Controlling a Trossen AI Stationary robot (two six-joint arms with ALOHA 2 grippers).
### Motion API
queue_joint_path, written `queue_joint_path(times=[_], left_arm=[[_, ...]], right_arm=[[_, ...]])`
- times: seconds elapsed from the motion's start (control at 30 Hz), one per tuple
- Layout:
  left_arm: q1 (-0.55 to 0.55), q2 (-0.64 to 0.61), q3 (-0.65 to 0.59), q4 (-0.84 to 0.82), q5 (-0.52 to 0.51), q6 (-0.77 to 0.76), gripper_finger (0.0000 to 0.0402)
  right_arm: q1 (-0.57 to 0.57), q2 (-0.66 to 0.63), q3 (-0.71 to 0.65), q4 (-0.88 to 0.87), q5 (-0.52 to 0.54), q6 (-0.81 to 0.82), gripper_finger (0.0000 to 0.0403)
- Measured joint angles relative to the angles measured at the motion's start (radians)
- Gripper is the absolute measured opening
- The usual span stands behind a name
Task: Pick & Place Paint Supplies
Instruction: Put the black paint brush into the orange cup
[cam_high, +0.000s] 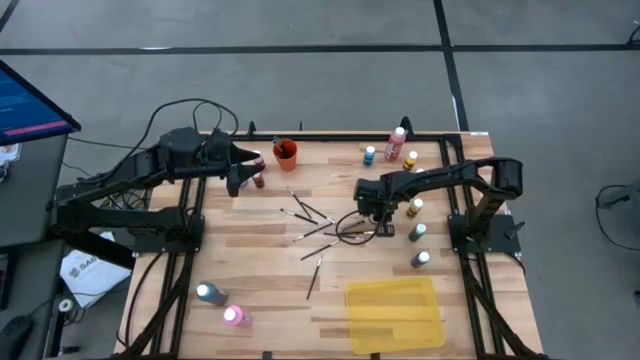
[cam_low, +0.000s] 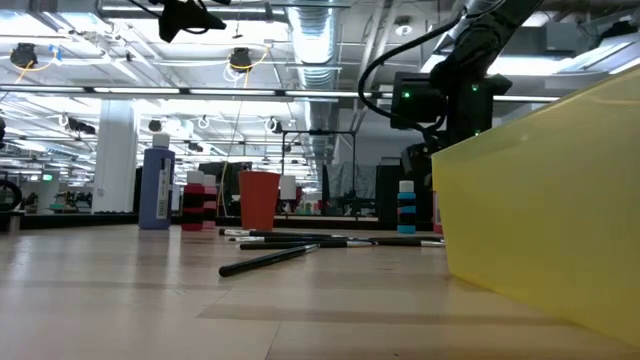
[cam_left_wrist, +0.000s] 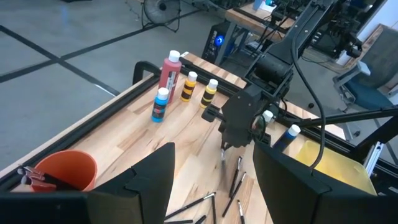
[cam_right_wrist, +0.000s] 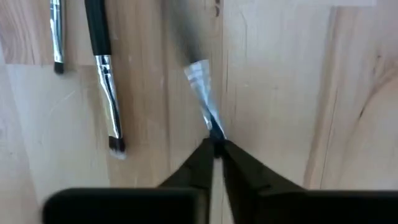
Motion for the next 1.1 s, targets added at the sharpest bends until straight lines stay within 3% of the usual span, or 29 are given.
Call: queue_joint_path(times=[0.33, 0.57, 0.87, 1.03, 1.1], left_arm=[[0.000, 0.000, 0.000, 0.000, -0.010, 0.002, 0.0211], [0.000, 0.000, 0.000, 0.003, -0.010, 0.002, 0.0211], [0.000, 0.000, 0.000, 0.012, -0.010, 0.001, 0.0211], [0.000, -0.026, 0.001, 0.025, -0.015, -0.030, 0.0211], [0.000, -0.043, 0.001, 0.026, -0.021, -0.043, 0.0211]], right_arm=[[0.000, -0.042, 0.015, -0.005, 0.013, 0.055, 0.0002], [-0.003, -0.136, 0.074, -0.099, 0.010, 0.128, 0.0001], [-0.046, -0.161, 0.293, -0.109, 0.016, 0.332, 0.0000], [-0.108, -0.090, 0.443, -0.040, -0.102, 0.553, 0.0000], [-0.122, -0.055, 0.495, -0.052, -0.101, 0.611, 0.0000]])
